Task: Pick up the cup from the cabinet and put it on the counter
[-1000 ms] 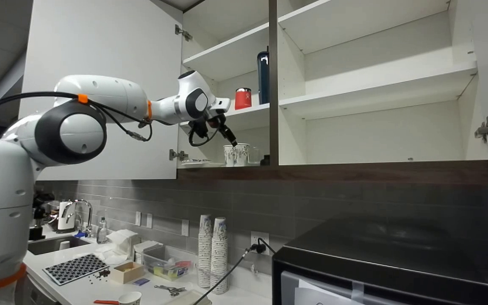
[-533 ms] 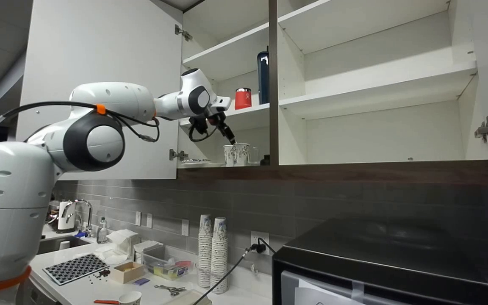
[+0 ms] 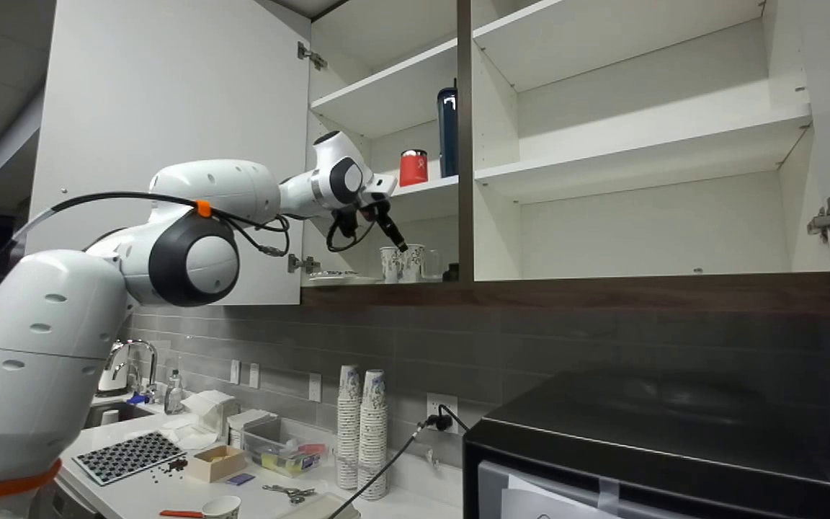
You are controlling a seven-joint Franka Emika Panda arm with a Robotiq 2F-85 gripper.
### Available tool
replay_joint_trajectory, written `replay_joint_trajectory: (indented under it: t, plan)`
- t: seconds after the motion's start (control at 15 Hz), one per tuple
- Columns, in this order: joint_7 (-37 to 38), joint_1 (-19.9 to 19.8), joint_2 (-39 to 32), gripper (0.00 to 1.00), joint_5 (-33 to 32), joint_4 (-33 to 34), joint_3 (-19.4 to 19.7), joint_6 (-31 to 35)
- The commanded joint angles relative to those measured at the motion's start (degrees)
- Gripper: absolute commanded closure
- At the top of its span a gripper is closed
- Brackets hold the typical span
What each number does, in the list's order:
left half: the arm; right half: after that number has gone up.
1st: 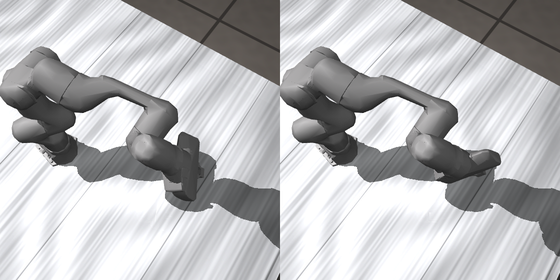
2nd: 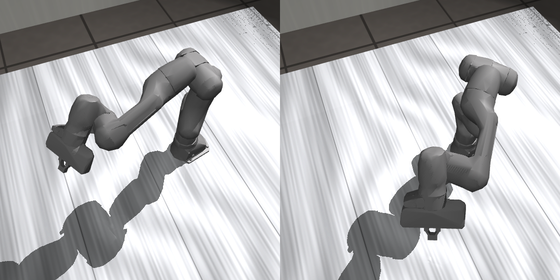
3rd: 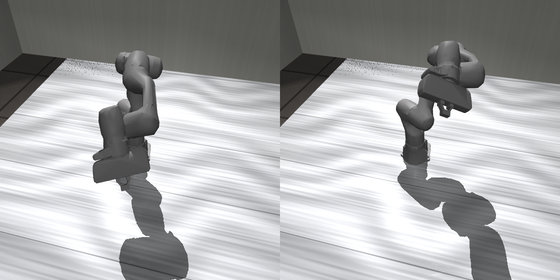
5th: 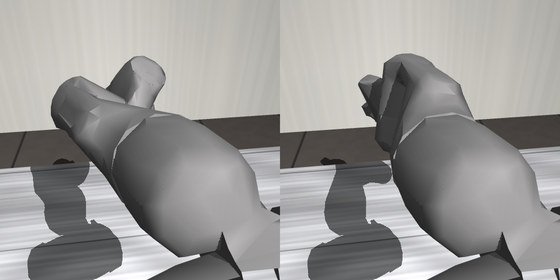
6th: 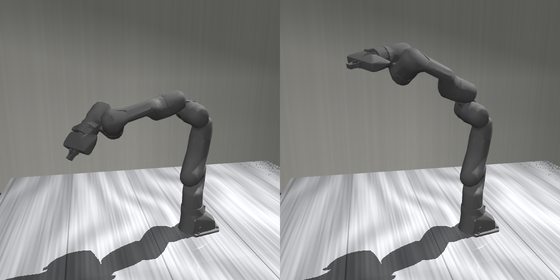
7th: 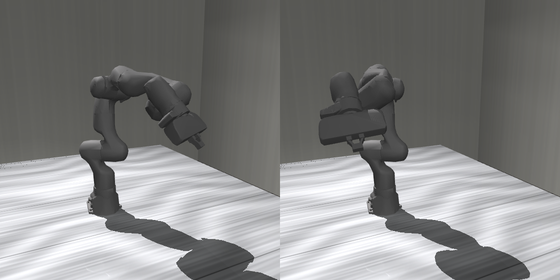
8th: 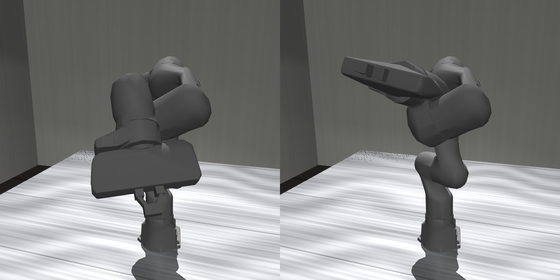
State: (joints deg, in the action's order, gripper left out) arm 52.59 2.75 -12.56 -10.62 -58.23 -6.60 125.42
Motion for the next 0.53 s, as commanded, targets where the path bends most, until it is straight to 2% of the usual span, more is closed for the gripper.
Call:
replay_joint_trajectory:
  t: [0.0, 0.33, 0.4, 0.47]
  plan:
    - [6.39, 1.92, -3.64, 0.0, -4.23, 5.75, 0.96, -2.8]
    - [10.66, 2.99, -6.22, 0.0, -7.7, 9.29, 1.97, -5.78]
    - [10.64, 2.95, -6.65, 0.1, -7.39, 10.02, 1.87, -6.84]
    - [10.99, 3.03, -7.02, 0.26, -7.55, 10.67, 1.87, -7.71]
